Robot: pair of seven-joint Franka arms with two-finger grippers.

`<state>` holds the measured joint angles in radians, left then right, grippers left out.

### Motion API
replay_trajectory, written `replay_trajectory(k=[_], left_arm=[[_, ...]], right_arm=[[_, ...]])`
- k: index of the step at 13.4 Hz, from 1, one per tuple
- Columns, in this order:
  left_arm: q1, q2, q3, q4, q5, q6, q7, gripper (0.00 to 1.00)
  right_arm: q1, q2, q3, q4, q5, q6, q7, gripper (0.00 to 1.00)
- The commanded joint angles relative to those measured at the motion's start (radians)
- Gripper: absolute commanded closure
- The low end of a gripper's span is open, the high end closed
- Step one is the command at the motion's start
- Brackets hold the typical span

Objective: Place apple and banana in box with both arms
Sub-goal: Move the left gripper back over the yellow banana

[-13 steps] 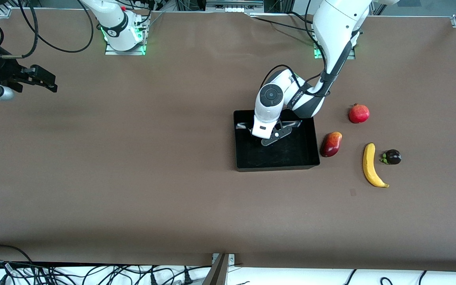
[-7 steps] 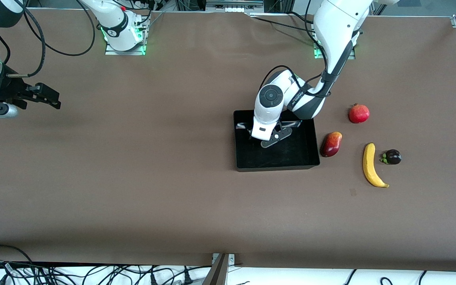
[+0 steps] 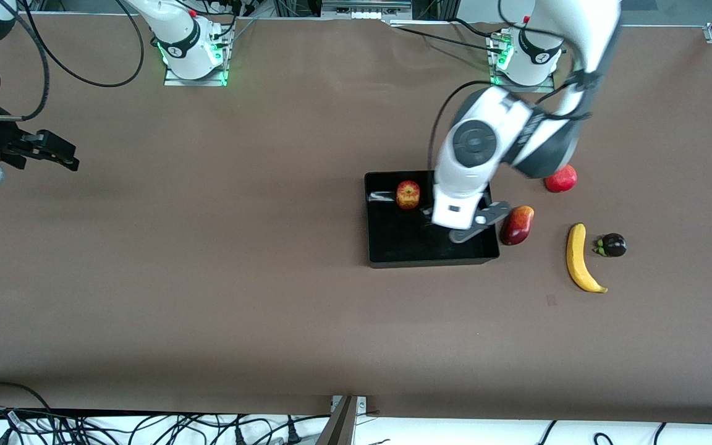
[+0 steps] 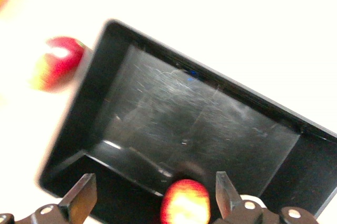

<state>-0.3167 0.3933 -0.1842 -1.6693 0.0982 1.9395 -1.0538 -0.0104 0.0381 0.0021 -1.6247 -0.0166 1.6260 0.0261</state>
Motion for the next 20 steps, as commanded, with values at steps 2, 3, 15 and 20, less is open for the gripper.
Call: replay_trajectory(k=[2, 3, 15, 20], left_arm=[[0.154, -0.062, -0.003, -0.012, -0.032, -0.126, 0.373, 0.0], [0.195, -0.062, 0.003, -0.013, -0.032, -0.131, 0.443, 0.0], [0.384, 0.088, 0.134, -0.001, -0.02, 0.116, 0.979, 0.0], [0.413, 0.177, 0.134, -0.001, -0.017, 0.269, 0.977, 0.0]], right_arm=[[0.0, -0.009, 0.006, 0.011, 0.007, -0.029, 0.003, 0.0], [0.001, -0.007, 0.006, 0.014, 0.01, -0.028, 0.005, 0.0], [0.001, -0.033, -0.007, 0.022, 0.021, -0.068, 0.0, 0.0], [0.001, -0.033, -0.016, 0.059, 0.024, -0.115, -0.006, 0.0]])
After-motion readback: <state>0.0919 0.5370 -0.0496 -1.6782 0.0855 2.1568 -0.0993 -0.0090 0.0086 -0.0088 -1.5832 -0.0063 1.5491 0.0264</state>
